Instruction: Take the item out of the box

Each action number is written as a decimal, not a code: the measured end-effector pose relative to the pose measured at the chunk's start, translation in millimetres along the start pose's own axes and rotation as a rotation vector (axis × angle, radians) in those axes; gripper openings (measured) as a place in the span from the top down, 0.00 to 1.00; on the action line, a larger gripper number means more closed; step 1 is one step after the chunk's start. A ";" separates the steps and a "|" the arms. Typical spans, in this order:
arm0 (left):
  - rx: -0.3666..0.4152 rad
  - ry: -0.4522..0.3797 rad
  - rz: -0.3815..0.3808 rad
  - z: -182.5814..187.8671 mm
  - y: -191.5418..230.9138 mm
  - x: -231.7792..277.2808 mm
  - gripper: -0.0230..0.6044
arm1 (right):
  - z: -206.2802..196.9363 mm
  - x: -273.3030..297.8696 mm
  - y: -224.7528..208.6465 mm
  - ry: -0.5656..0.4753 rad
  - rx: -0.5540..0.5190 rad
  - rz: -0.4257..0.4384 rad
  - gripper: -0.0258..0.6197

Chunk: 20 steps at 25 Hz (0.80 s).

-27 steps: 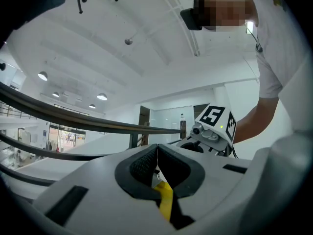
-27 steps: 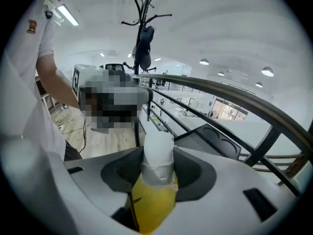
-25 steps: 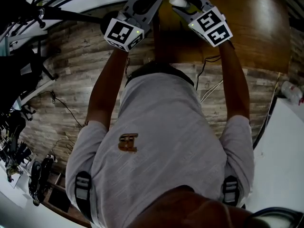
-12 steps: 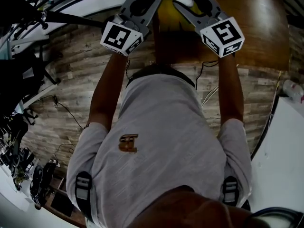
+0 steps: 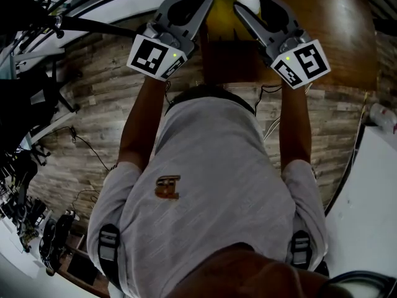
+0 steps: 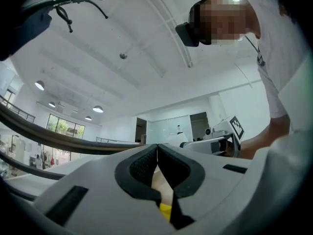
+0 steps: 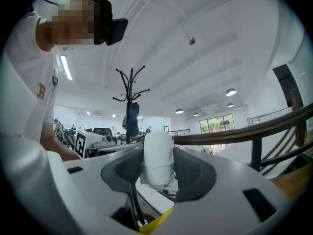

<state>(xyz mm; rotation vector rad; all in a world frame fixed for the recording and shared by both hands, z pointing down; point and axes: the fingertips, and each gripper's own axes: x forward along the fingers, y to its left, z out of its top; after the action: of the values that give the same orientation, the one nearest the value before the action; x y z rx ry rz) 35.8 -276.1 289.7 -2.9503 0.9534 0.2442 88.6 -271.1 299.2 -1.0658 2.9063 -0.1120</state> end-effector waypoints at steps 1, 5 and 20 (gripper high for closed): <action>0.006 -0.001 -0.005 2.1 -1.7 -0.3 0.93 | 2.3 -1.8 1.6 -0.014 0.002 0.000 0.65; 0.016 -0.009 -0.012 8.7 -5.5 -4.3 0.93 | 8.1 -6.2 7.5 -0.048 0.006 -0.006 0.65; 0.018 -0.032 -0.021 16.7 -18.0 -5.0 0.93 | 15.2 -18.9 16.8 -0.106 0.002 -0.029 0.66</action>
<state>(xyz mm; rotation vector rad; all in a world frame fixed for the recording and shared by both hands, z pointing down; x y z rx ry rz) 40.0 -257.2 273.7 -2.9288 0.9158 0.2794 93.2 -246.9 283.0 -1.0789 2.7971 -0.0571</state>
